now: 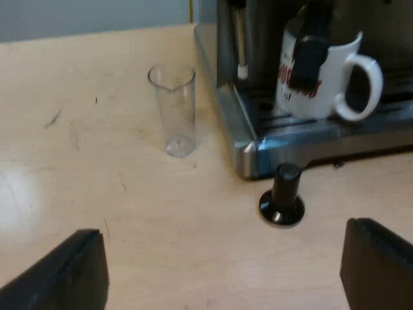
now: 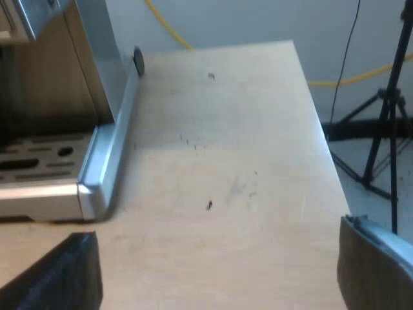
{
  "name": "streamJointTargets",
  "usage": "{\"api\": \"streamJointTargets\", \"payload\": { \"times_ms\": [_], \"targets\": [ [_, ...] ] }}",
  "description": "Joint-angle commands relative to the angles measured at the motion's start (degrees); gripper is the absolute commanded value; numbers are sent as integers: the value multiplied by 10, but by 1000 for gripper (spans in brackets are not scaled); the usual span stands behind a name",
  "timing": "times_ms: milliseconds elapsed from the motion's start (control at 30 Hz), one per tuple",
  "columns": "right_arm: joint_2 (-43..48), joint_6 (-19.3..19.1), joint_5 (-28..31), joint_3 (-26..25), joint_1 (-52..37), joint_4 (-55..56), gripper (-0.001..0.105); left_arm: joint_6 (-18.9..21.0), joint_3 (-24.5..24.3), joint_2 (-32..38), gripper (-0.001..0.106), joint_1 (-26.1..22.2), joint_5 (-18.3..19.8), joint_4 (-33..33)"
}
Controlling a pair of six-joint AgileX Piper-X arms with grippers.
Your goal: Place mug into machine
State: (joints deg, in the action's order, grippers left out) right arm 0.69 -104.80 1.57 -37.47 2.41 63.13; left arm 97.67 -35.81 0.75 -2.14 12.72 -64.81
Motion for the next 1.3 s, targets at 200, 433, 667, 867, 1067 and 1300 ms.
{"api": "streamJointTargets", "payload": {
  "times_ms": [200, 433, 667, 867, 1067, 1300],
  "targets": [
    [23, -4, -5, 54, -2, -3, 88, -2, 49, 77, 89, -1, -4, 35],
    [23, -4, -4, 58, -2, -12, 88, -2, 49, 77, 89, -1, -4, 35],
    [23, -4, -4, 58, -2, -12, 88, -2, 49, 77, 89, -1, -4, 35],
    [23, -4, -4, 58, -2, -12, 88, -2, 49, 77, 89, -1, -4, 35],
    [23, -4, -4, 58, -2, -12, 88, -2, 49, 77, 89, -1, -4, 35],
    [23, -4, -4, 58, -2, -12, 88, -2, 49, 77, 89, -1, -4, 35]
  ]
}}
